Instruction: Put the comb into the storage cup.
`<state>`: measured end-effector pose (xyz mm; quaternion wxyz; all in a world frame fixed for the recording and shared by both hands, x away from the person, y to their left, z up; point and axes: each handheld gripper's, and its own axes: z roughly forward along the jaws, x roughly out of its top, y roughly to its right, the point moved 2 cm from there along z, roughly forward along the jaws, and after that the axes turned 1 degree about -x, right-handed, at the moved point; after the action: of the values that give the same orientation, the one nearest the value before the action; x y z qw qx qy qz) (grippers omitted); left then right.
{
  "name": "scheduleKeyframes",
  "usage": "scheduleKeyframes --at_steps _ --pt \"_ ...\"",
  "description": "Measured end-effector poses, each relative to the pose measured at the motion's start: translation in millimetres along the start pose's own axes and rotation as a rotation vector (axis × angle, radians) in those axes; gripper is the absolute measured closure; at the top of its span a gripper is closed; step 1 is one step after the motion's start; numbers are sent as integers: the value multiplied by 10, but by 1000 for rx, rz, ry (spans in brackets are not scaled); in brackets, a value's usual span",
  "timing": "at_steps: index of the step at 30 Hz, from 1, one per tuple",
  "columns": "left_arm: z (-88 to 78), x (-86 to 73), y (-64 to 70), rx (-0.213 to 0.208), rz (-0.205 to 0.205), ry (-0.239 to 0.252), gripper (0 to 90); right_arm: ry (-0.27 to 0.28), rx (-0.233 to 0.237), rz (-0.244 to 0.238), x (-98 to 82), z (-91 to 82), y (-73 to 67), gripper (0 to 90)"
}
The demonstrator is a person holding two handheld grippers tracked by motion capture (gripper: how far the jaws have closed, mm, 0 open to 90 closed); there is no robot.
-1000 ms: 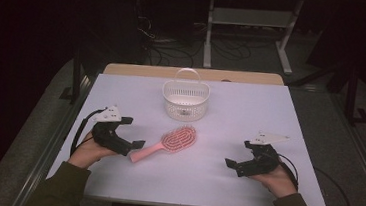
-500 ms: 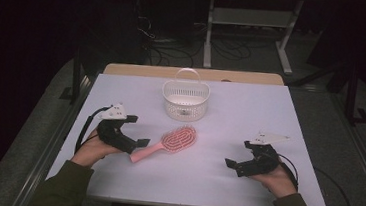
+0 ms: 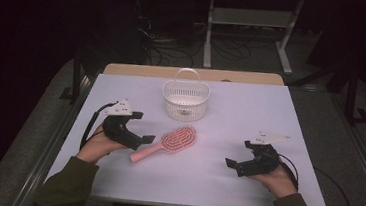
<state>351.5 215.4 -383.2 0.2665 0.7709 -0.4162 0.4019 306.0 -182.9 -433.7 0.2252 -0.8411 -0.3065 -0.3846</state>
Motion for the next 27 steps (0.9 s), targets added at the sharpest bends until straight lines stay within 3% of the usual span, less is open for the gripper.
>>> scheduleKeyframes --at_steps 27 --pt "308 221 3 -54 23 -3 2 -7 4 1 -1 4 -3 7"
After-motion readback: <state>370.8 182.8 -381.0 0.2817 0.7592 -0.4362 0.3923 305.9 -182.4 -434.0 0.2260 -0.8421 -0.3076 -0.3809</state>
